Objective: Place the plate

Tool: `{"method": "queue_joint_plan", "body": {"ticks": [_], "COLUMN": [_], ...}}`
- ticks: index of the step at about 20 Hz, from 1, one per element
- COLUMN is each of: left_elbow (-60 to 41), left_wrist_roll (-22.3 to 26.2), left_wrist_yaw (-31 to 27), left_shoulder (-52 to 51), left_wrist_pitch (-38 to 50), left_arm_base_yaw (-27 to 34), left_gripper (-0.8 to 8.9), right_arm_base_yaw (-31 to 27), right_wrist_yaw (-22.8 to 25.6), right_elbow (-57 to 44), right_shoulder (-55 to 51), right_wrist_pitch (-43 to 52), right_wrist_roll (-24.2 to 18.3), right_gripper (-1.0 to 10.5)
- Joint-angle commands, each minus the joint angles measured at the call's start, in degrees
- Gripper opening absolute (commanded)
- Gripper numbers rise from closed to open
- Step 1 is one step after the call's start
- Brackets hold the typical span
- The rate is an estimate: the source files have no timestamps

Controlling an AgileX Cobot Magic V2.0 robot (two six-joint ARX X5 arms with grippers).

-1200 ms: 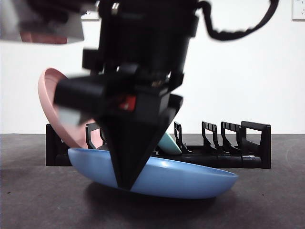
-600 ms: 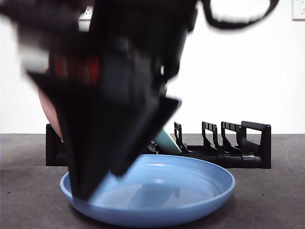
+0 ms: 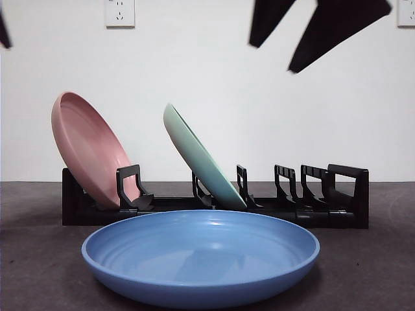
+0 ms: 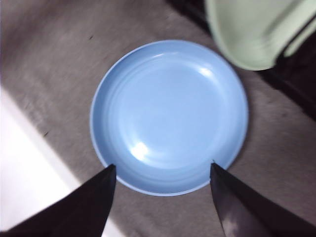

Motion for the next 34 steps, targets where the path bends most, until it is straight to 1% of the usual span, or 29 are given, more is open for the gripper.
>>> {"method": "queue_joint_plan", "body": {"ticks": [1, 6, 10, 11, 13, 17, 18, 20, 24, 27, 29, 33, 34], "left_elbow": [8.1, 23.1, 29.2, 29.7, 29.7, 29.7, 29.7, 29.7, 29.7, 30.8, 33.5, 41.9, 44.2], "left_wrist_roll": [0.3, 0.3, 0.3, 0.3, 0.3, 0.1, 0.0, 0.1, 0.1, 0.2, 0.2, 1.0, 1.8], "left_wrist_yaw": [-5.1, -16.1, -24.0, -25.6, -26.2, -26.2, -26.2, -26.2, -26.2, -26.2, -26.5, -29.9, -30.2], "left_shoulder": [7.6, 22.5, 30.8, 32.1, 33.9, 36.1, 36.2, 36.2, 36.1, 36.1, 36.0, 36.0, 36.0], "left_wrist_pitch": [0.5, -2.4, -5.5, -5.5, -5.0, -4.6, -4.6, -4.4, -4.4, -4.9, -7.0, -14.1, -16.7], "left_arm_base_yaw": [-3.1, -8.4, -10.6, -10.9, -11.3, -11.3, -11.3, -11.3, -11.3, -11.3, -11.3, -11.3, -11.3], "left_gripper": [3.45, 3.45, 3.44, 3.44, 3.44, 3.32, 2.91, 1.50, 0.21, 0.16, 0.16, 0.16, 0.16], "right_arm_base_yaw": [-1.5, -3.7, -3.7, -3.7, -3.7, -3.7, -3.7, -3.7, -3.7, -3.7, -3.7, -3.7, -3.7], "right_wrist_yaw": [0.2, 0.2, 0.5, 1.4, 3.1, 3.3, 3.3, 3.3, 3.3, 3.3, 3.7, 6.6, 8.1], "right_elbow": [0.9, 0.9, 0.9, 0.9, 0.9, 0.9, 0.9, 0.9, 0.9, 0.9, 0.9, 0.9, 0.9], "right_shoulder": [-0.5, -0.9, -0.9, -0.9, -0.9, -0.9, -0.9, -0.9, -0.9, -0.9, -0.9, -0.9, -1.0], "right_wrist_pitch": [-0.2, -1.0, -1.1, -1.1, -1.5, -2.4, -2.5, -2.5, -2.7, -2.7, -2.7, -2.7, -2.7], "right_wrist_roll": [0.7, 0.7, 0.3, 0.3, 0.2, 0.3, 0.3, 0.3, 0.3, 0.3, 0.3, 0.2, 0.2], "right_gripper": [3.0, 3.0, 3.0, 3.0, 3.0, 3.0, 3.0, 3.0, 3.0, 3.0, 3.0, 3.0, 3.0]}}
